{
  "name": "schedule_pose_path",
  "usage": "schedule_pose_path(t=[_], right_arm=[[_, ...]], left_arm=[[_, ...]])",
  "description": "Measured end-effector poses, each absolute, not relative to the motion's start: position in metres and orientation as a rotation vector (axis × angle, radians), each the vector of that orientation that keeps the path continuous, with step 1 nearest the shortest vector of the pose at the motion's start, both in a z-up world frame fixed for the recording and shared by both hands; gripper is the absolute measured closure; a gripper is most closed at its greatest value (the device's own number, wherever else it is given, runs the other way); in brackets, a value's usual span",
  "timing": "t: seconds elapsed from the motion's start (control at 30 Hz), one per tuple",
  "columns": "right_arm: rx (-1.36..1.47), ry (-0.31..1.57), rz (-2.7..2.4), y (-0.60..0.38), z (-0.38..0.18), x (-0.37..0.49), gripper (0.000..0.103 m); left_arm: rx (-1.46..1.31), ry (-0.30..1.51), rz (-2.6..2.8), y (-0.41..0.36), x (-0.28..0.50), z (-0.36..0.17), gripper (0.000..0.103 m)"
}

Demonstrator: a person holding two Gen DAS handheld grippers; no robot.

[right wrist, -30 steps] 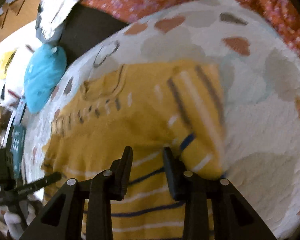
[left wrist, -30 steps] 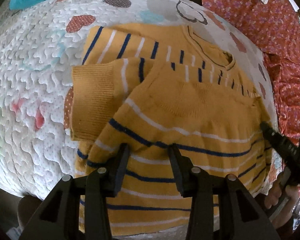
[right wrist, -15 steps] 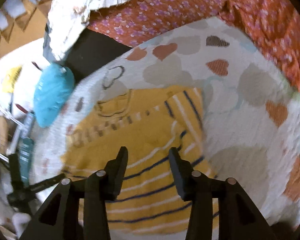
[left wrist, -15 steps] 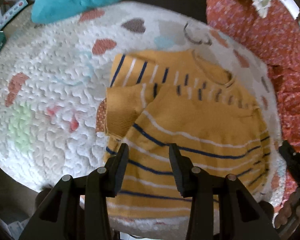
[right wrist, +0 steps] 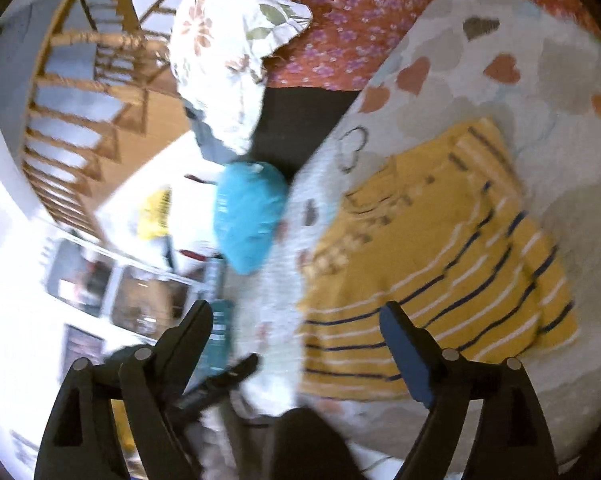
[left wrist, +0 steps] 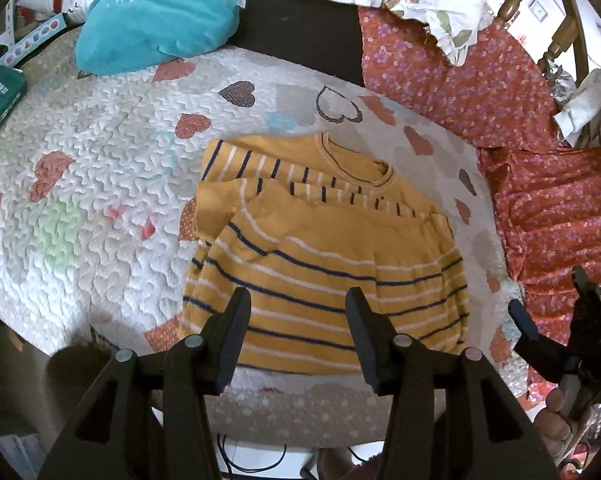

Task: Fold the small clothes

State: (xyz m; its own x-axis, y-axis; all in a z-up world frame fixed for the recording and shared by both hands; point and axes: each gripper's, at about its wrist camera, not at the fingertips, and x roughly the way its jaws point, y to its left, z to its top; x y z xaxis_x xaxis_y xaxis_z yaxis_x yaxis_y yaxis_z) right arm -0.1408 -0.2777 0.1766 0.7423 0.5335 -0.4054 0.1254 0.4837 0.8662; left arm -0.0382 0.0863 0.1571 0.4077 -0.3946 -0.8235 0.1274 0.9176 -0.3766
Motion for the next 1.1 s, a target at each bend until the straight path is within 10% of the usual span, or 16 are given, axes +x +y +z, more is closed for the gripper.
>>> schedule_pose_path(t=[1.1], right_arm=[[0.490, 1.014, -0.025, -0.218, 0.148, -0.089, 0.013]], left_arm=[[-0.329, 1.190, -0.154, 0.139, 0.023, 0.058, 0.054]])
